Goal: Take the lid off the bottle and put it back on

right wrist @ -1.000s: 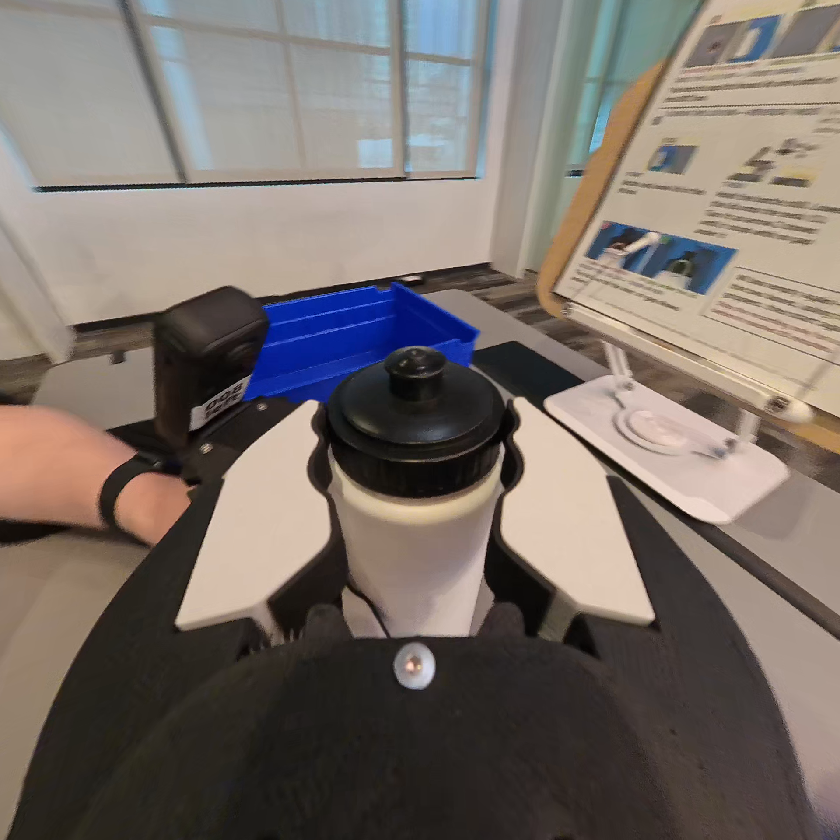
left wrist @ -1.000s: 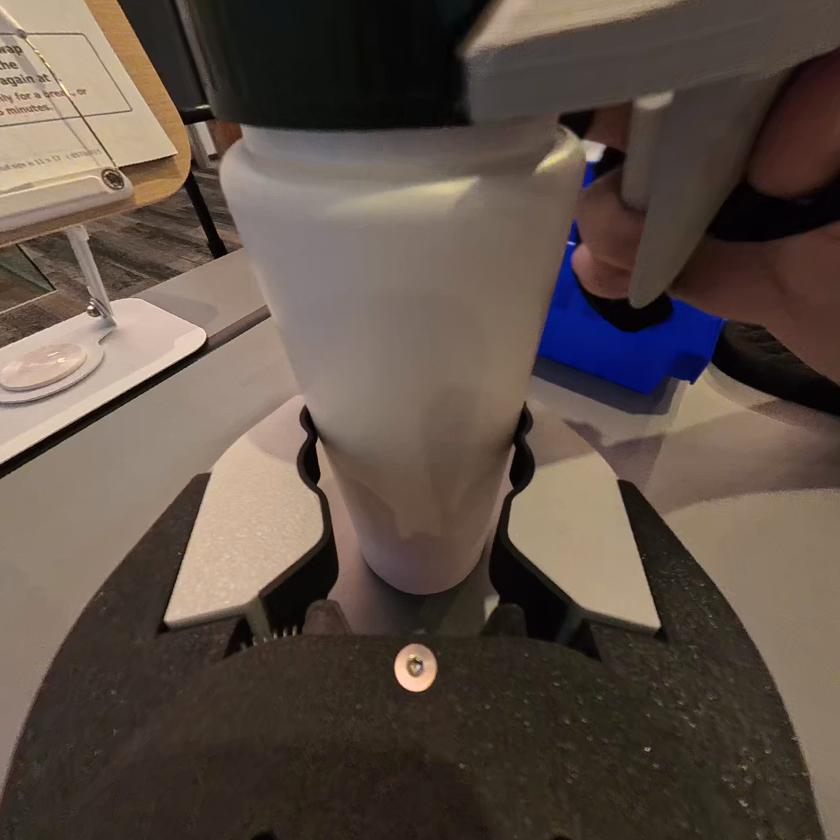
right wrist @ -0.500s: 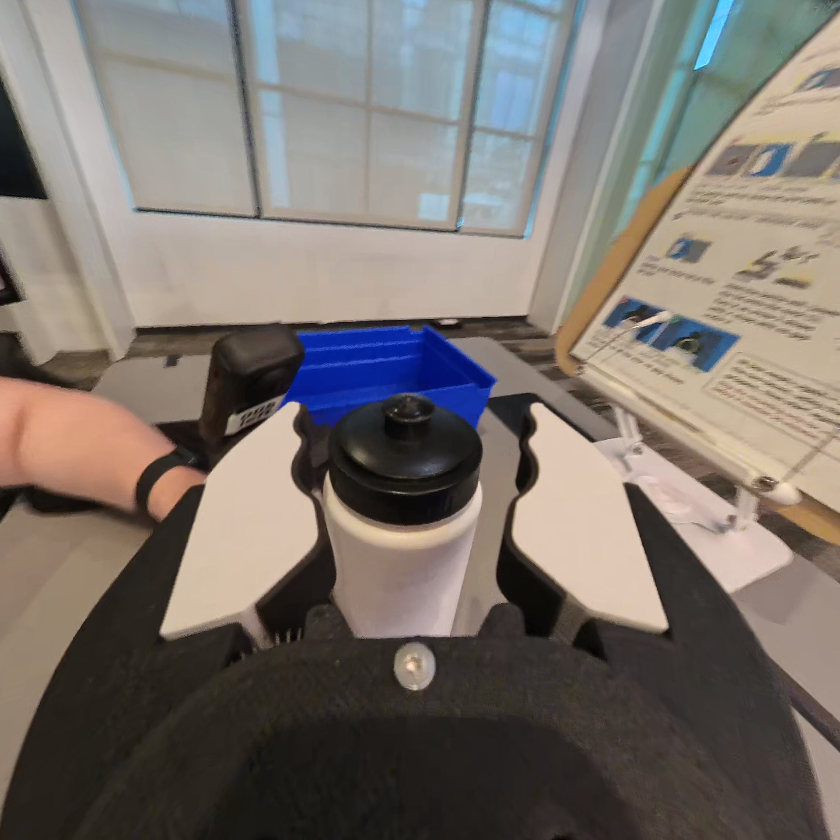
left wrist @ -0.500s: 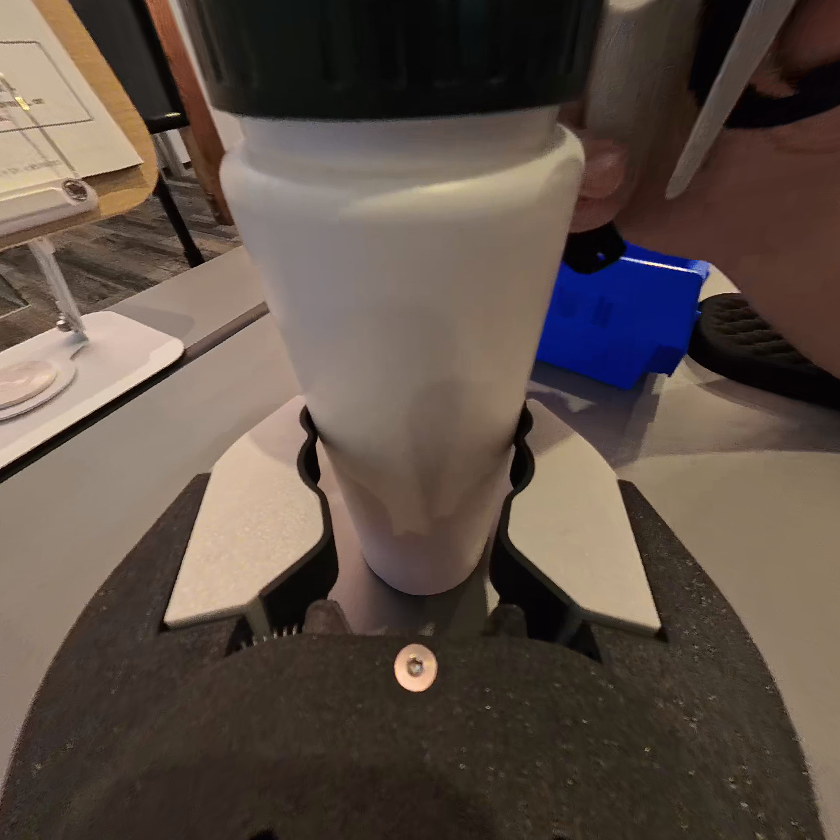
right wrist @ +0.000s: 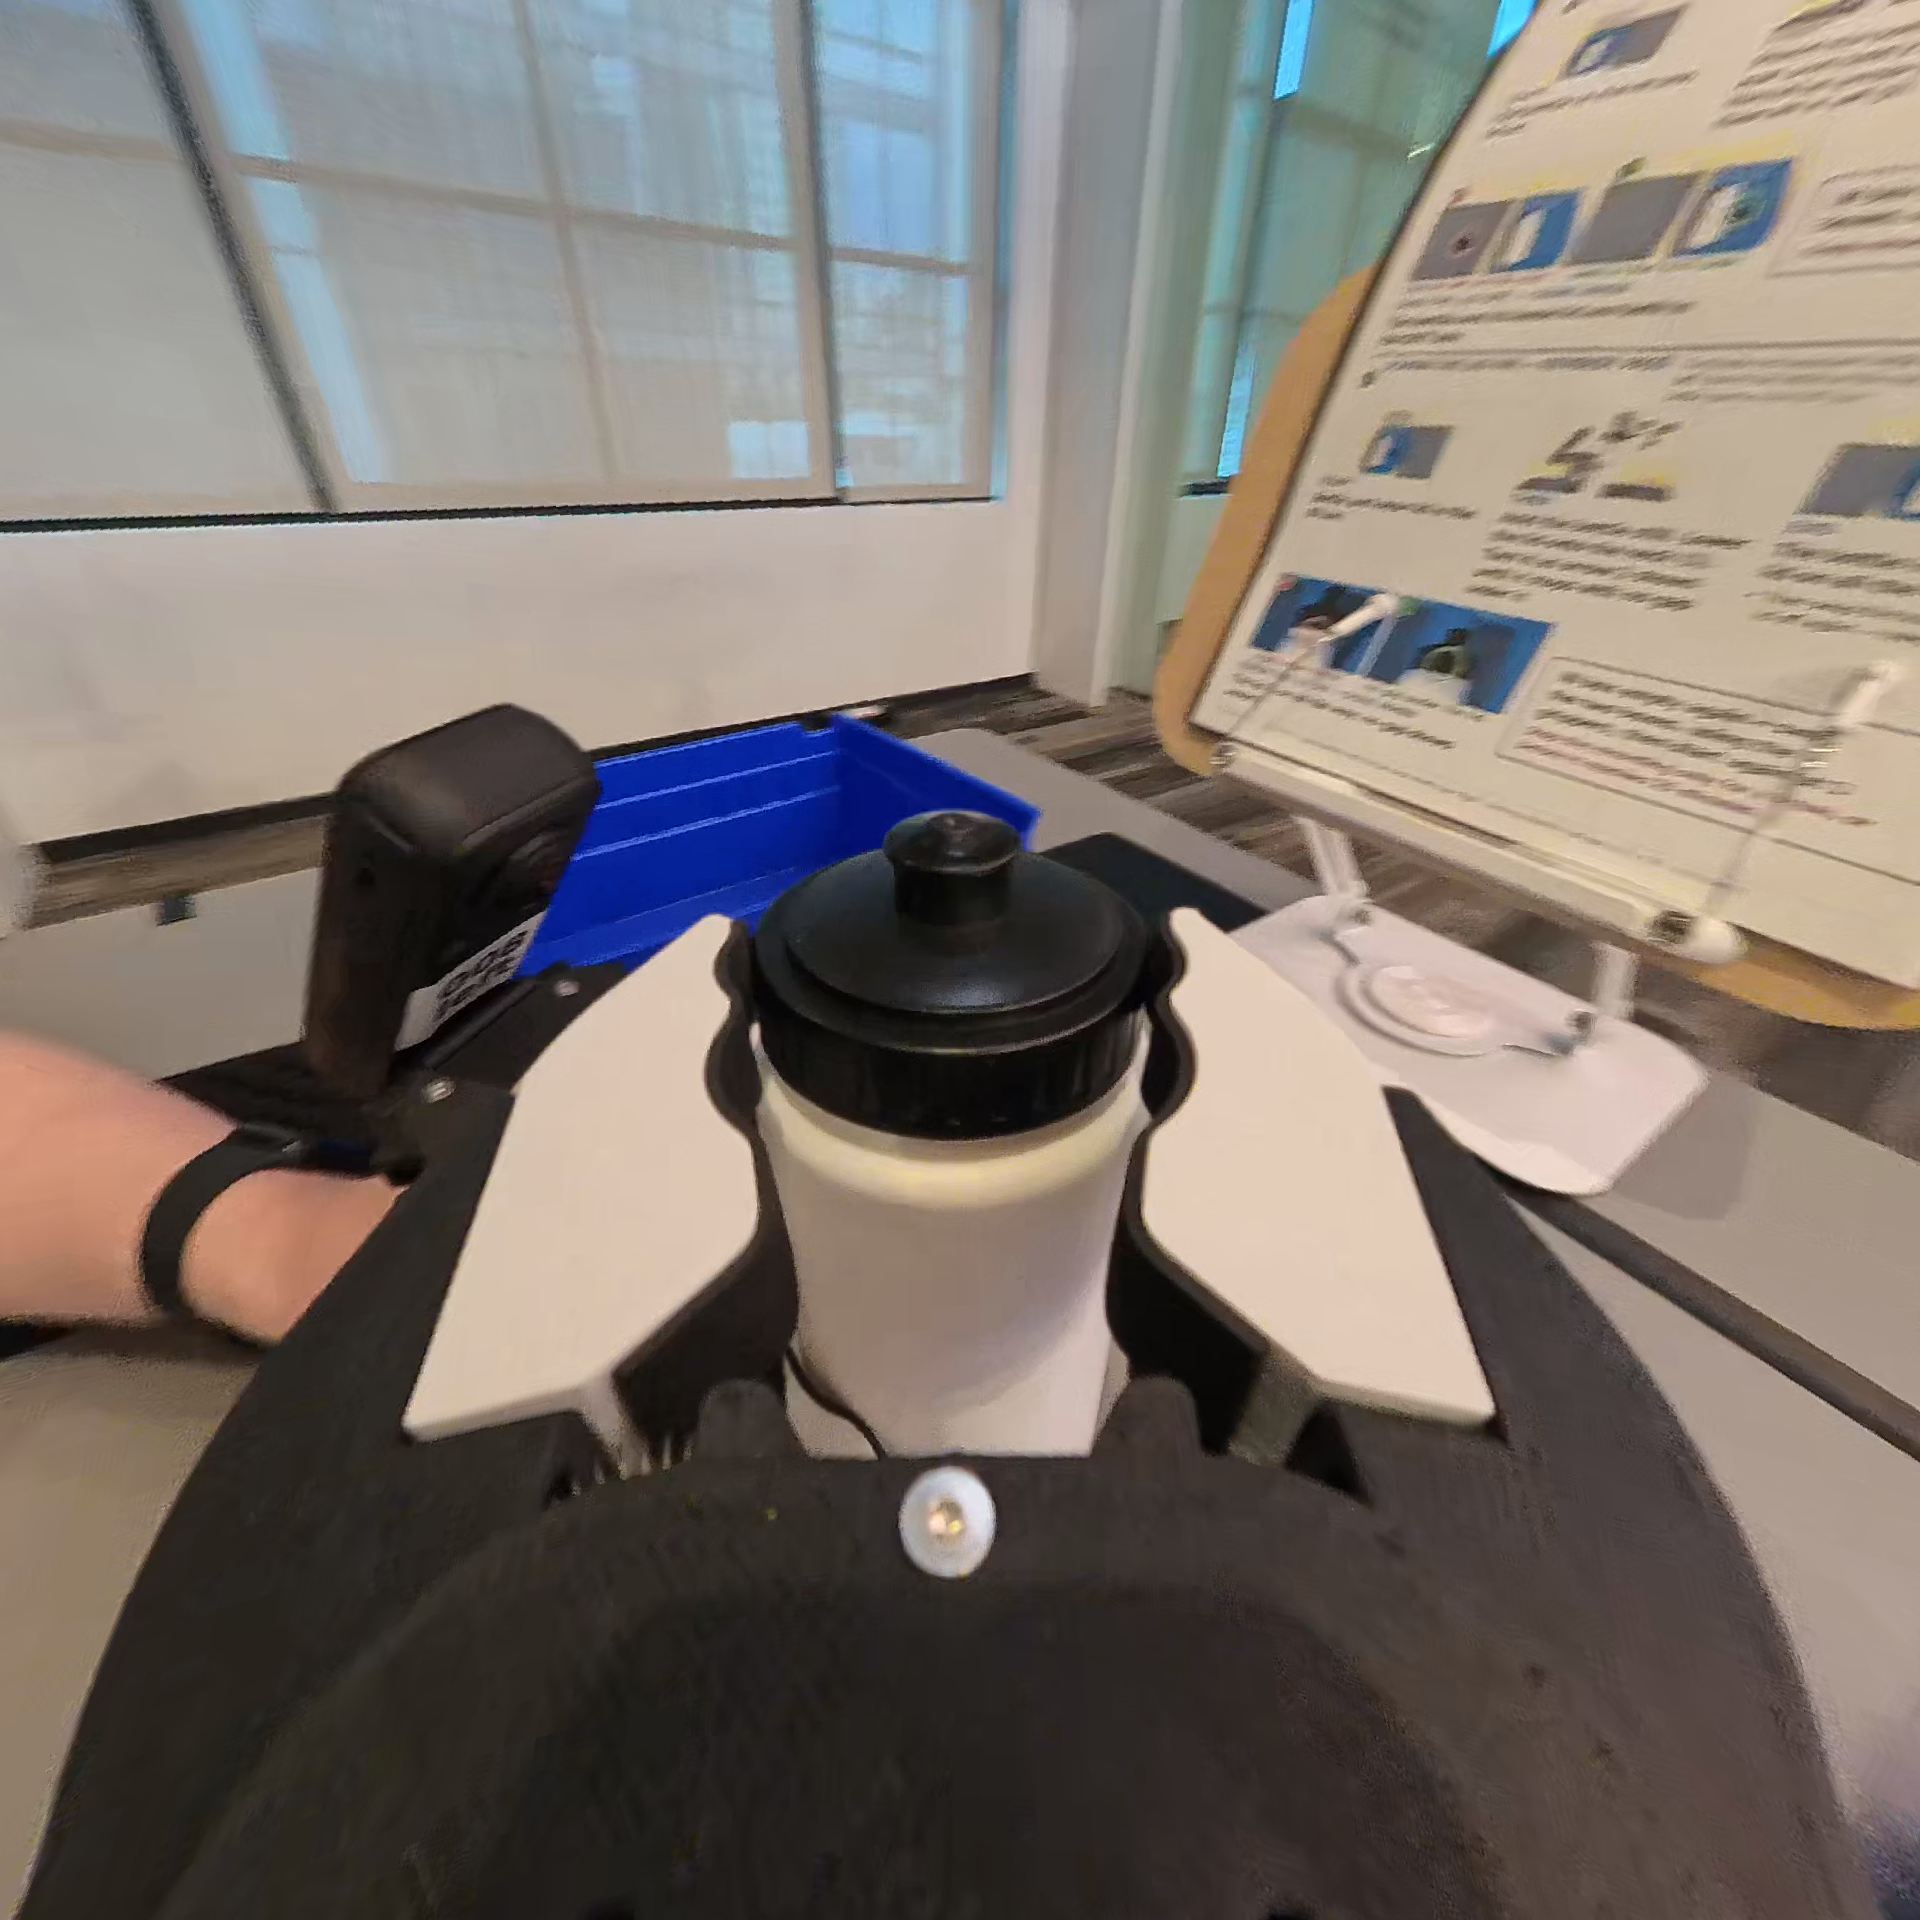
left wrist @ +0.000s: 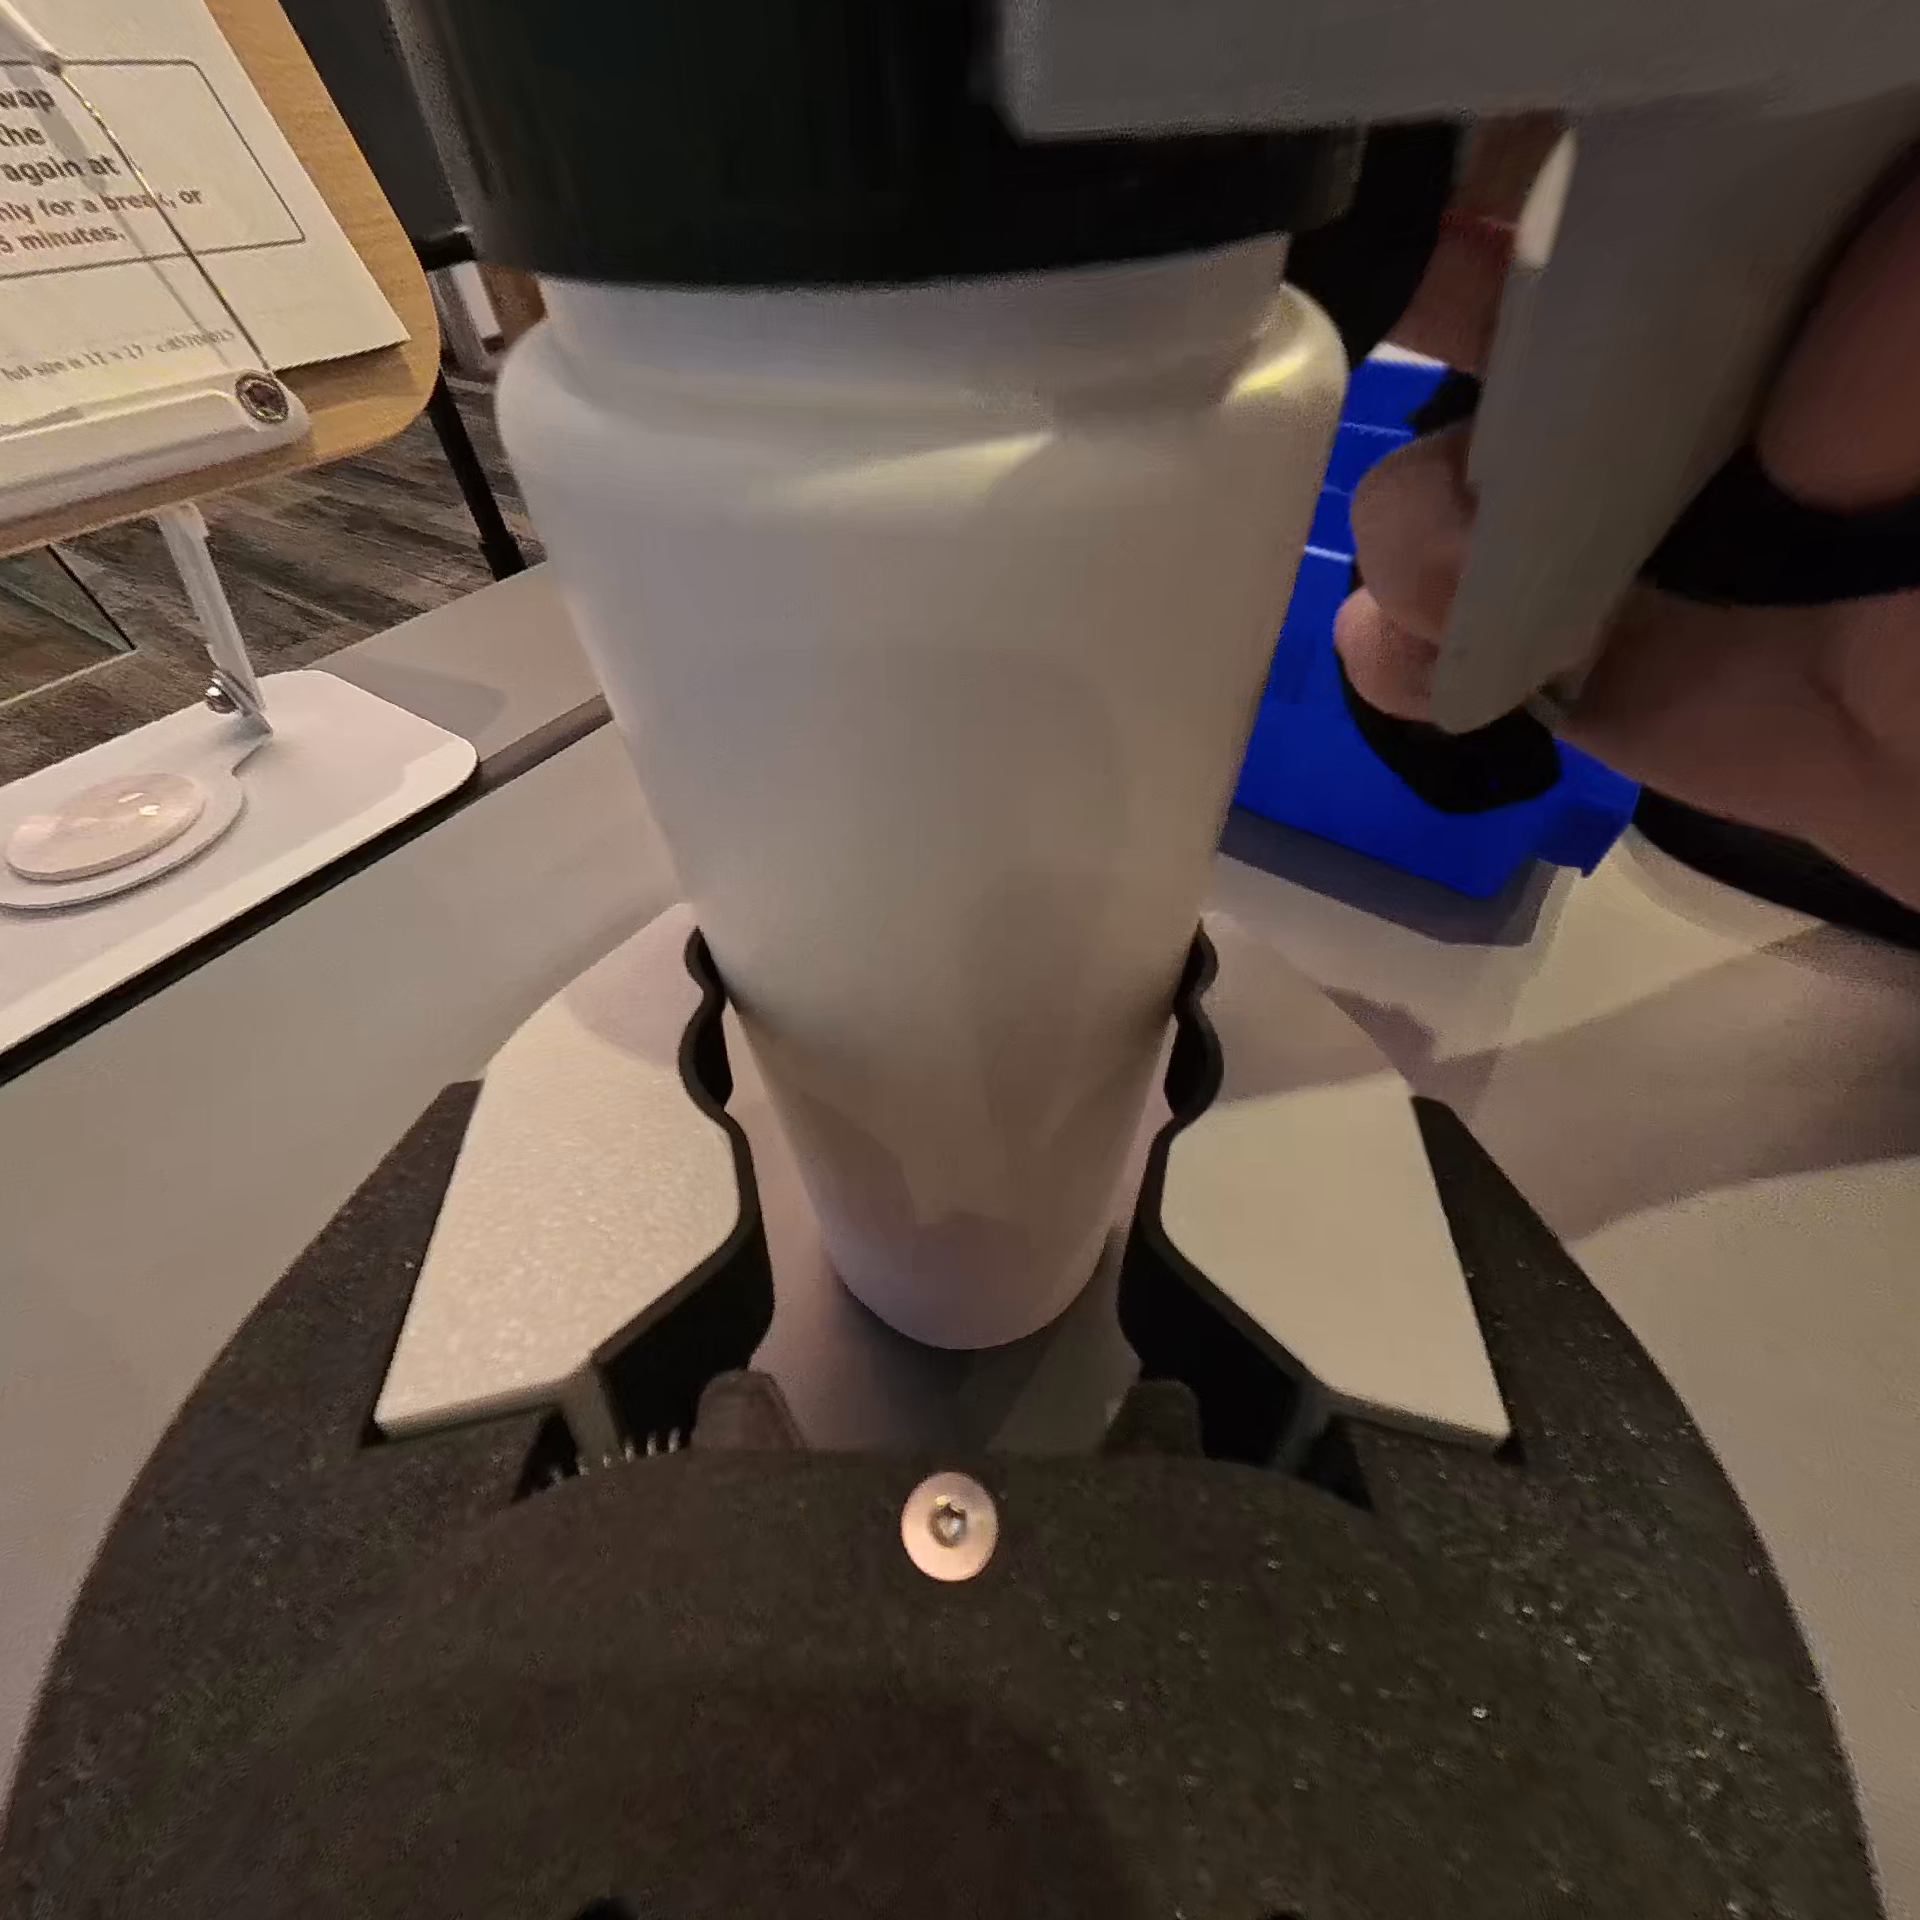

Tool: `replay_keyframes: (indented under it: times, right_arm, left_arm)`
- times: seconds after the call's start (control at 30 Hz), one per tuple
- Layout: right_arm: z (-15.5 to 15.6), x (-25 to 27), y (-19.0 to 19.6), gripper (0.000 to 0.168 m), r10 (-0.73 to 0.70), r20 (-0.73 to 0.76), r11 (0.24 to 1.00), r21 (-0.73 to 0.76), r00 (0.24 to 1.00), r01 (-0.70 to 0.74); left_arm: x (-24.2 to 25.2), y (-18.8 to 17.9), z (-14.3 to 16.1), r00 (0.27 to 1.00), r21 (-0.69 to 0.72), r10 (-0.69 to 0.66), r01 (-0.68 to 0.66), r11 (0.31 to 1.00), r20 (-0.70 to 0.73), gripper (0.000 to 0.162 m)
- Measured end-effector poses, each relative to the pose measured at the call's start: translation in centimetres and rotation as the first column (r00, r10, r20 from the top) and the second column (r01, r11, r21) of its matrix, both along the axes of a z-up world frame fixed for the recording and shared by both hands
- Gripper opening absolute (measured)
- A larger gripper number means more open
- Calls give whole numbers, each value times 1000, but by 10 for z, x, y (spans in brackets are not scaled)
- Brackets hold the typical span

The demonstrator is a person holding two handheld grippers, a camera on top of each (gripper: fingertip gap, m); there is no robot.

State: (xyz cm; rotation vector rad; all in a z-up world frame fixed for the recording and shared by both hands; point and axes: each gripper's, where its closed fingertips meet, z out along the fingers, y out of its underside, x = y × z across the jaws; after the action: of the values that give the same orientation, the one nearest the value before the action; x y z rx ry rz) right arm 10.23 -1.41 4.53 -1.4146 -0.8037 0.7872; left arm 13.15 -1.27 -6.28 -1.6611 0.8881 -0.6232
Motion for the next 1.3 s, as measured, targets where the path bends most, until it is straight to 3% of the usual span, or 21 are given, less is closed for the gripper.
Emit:
replay_keyframes:
  times: [0.17,0.3,0.37,0.47,0.57,0.67,0.73,0.8,0.93,1.17,1.3]
  right_arm:
    - [-2,3,-9,74,297,29,954,-47,954,-296]
    - [-1,9,-15,74,394,35,919,-28,918,-393]
    - [2,9,-11,74,350,24,936,18,937,-350]
    - [20,13,-1,92,181,-64,978,118,981,-172]
    - [25,19,5,92,-45,-86,985,161,995,58]
    - [21,12,-3,91,-152,-60,970,181,986,161]
    - [13,8,-4,87,-191,-40,969,153,981,195]
    - [8,6,-3,66,-190,-33,973,125,981,193]
    - [8,4,-3,65,-86,-25,993,72,996,88]
    - [9,10,-9,58,302,-22,953,-24,953,-302]
    - [11,16,-9,57,318,-5,948,-16,948,-318]
  left_arm:
    - [3,-4,-1,998,1,-61,62,998,-15,84]
    - [9,-9,-1,994,0,-102,103,995,-31,84]
    - [10,-8,-1,995,-6,-95,95,995,-20,84]
    - [7,-6,-1,998,-1,-66,66,998,-13,84]
    - [4,-3,0,1000,5,-22,22,1000,-9,84]
    - [1,0,0,1000,5,6,-6,1000,-9,84]
    - [0,0,0,1000,3,16,-16,1000,-12,84]
    - [0,0,0,1000,3,17,-17,1000,-14,84]
    - [-1,1,0,1000,-5,15,-15,1000,-14,84]
    - [0,-2,-1,999,2,-31,31,1000,-19,84]
    - [5,-4,-1,998,-8,-54,54,999,-14,84]
